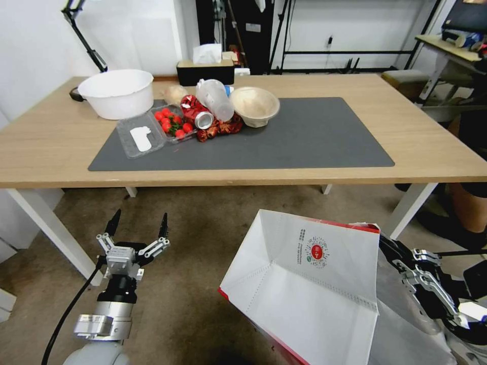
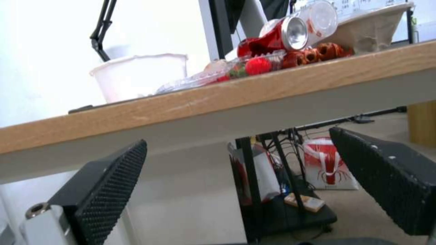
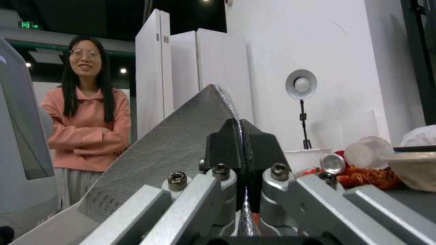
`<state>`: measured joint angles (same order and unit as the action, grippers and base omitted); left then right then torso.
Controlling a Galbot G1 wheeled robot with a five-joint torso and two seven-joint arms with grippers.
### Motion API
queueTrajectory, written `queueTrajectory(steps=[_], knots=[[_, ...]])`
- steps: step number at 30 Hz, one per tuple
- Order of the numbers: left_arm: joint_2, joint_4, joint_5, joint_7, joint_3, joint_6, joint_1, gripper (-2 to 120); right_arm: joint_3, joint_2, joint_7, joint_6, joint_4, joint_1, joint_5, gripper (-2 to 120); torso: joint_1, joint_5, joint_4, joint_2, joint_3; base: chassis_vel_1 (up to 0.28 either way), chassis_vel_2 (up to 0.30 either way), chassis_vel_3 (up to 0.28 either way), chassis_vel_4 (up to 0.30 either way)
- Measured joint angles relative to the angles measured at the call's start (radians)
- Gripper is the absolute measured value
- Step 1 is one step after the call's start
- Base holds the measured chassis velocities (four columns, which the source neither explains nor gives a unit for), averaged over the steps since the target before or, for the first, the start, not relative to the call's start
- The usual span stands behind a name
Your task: Pick up the food delivery bag from the floor and place it on the table.
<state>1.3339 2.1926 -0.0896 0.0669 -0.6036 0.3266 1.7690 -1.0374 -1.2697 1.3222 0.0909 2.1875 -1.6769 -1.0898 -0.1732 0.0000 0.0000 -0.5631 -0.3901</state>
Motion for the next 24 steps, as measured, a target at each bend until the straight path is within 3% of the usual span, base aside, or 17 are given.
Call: queueTrajectory(steps=[24], knots=[[0.004, -0.006, 0.004, -0.001, 0.004, 0.007, -0.003, 100, -0.003, -0.022, 0.007, -0.002, 0.009, -0.004, 0.003, 0, -0.039, 0.0000, 0.0002, -0.099, -0.060, 0.000, 0.000, 0.000, 0.000]])
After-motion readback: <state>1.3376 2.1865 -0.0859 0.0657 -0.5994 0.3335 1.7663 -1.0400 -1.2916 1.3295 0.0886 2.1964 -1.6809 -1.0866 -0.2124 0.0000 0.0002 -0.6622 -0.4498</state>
